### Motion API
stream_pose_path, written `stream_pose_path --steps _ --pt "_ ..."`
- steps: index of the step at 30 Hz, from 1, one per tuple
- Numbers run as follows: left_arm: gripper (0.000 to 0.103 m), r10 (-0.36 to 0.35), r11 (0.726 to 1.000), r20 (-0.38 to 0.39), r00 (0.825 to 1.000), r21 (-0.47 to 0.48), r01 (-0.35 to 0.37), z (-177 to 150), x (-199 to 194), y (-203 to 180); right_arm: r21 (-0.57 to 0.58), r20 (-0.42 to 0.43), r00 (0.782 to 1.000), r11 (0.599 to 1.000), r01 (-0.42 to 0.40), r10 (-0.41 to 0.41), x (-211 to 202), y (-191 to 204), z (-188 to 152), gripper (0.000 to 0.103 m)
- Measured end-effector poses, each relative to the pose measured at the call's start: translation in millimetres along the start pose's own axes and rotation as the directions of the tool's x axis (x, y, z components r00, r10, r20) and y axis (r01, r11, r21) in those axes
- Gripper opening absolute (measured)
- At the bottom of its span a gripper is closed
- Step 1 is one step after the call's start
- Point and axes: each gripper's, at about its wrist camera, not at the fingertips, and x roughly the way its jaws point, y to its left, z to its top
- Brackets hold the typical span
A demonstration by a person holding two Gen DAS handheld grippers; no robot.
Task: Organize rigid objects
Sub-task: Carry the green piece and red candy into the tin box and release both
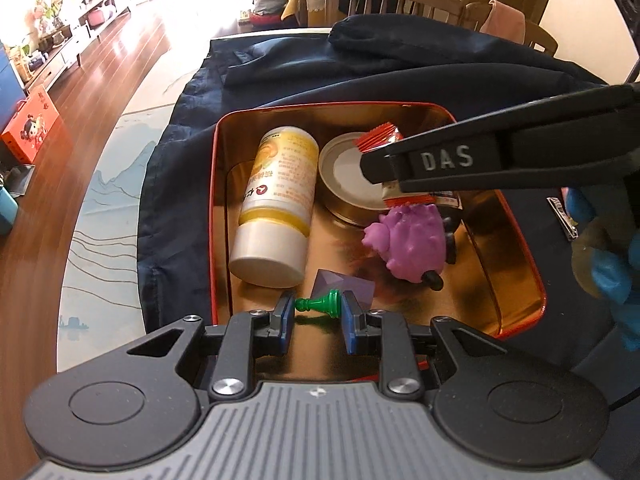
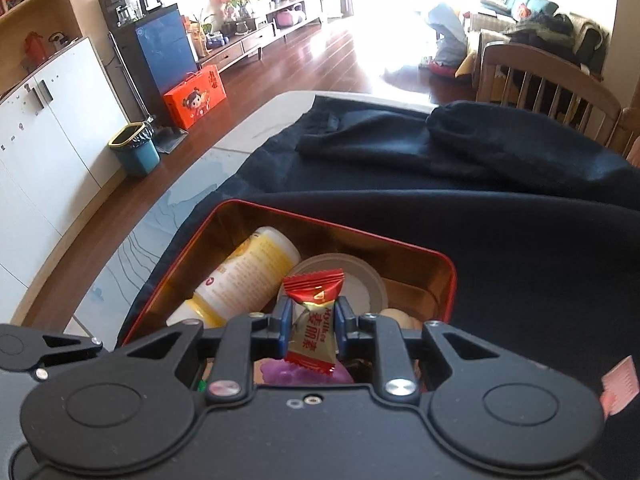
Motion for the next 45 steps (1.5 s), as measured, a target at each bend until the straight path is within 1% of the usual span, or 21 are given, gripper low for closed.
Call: stream_pose_path --steps 7,9,14,19,25,35,42,45 --pt "0.024 0.007 1.0 -0.003 1.0 -0.003 -0.007 2.7 5.6 -0.5 -0.029 -0.028 1.0 1.0 -0.004 0.003 10.0 6.3 1.3 0.022" --pt "0.024 0.012 1.0 -0.004 1.0 0.003 -0.012 2.5 6.1 -2.1 -0.033 -0.026 1.0 0.999 0.003 -0.003 10.2 7.5 0.8 0.026" --pt "0.024 0.019 1.0 -0.005 1.0 0.011 -0.019 0.4 5.8 -5.7 -0.001 -0.018 1.0 1.0 -0.002 0.002 5.4 1.2 0.1 0.027" --pt "0.024 0.019 1.0 -0.008 1.0 0.016 -0.019 0.5 6.3 -7.1 0.022 -0.002 1.0 1.0 -0.007 0.007 -7.2 -3.7 -0.8 0.031" --pt "0.024 0.009 1.0 -0.001 1.0 -0.002 -0.009 0.2 2.3 -7.2 0.037 0.026 0.999 0.999 -0.021 0.02 -26.8 -6.5 -6.4 0.036" --pt "0.024 -0.014 1.0 0.057 0.998 0.005 0.014 -3.6 -23.4 -20.1 0.057 0.07 0.997 0.998 -0.036 0.032 -60.9 -10.2 -16.7 0.039" --pt "0.024 -0.026 1.0 0.099 0.995 -0.005 0.027 -4.4 -42.5 -29.8 0.059 0.11 0.992 0.996 -0.06 0.054 -88.7 -13.7 -28.3 0.046" --pt "0.024 -0.029 0.999 0.111 0.993 -0.012 0.031 -4.5 -48.7 -35.6 0.057 0.127 0.99 0.996 -0.064 0.057 -100.4 -17.1 -35.0 0.051"
